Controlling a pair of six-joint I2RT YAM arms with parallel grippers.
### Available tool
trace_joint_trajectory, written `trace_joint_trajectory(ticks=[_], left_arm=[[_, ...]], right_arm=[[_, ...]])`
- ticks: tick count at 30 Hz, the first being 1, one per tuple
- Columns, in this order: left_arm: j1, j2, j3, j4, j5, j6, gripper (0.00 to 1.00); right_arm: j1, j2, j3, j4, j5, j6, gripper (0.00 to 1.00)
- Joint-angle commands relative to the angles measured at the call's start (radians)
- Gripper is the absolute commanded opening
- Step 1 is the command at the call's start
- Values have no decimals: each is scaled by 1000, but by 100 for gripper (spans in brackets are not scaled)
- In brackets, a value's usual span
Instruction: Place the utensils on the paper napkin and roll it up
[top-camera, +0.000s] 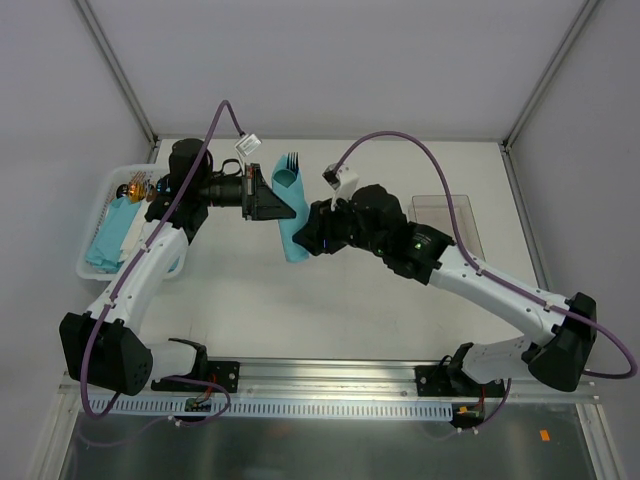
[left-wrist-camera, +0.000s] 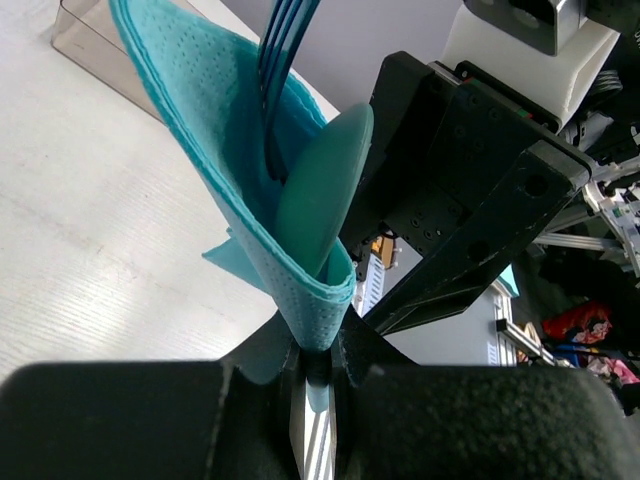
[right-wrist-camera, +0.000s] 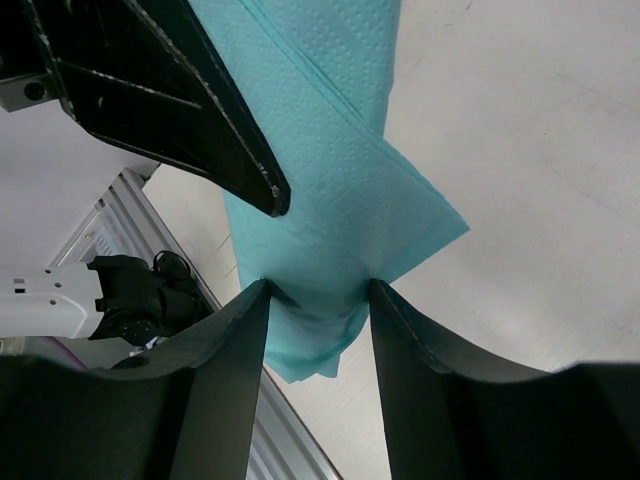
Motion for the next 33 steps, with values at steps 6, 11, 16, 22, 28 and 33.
trace_joint_trajectory(ticks=[6,11,16,22,28,33], left_arm=[[1,-18,-33,175,84,-100,0],[2,-18,-100,409,131,-270,0],[2,-9,-129,497,145,-332,0],[2,2,-157,664,158,-450,0],[2,10,-174,732,161,-516,0],[2,17,-188,809,153,-571,0]], right_arm=[[5,10,36,55,-67,-5,49],[-29,-16,-10,90,-104,27,53],[-73,-50,-68,155,-188,77,52],[-104,-55,-105,227,-259,110,48],[-129,-63,-142,278,-301,145,46],[-135,-64,-165,330,-343,168,44]])
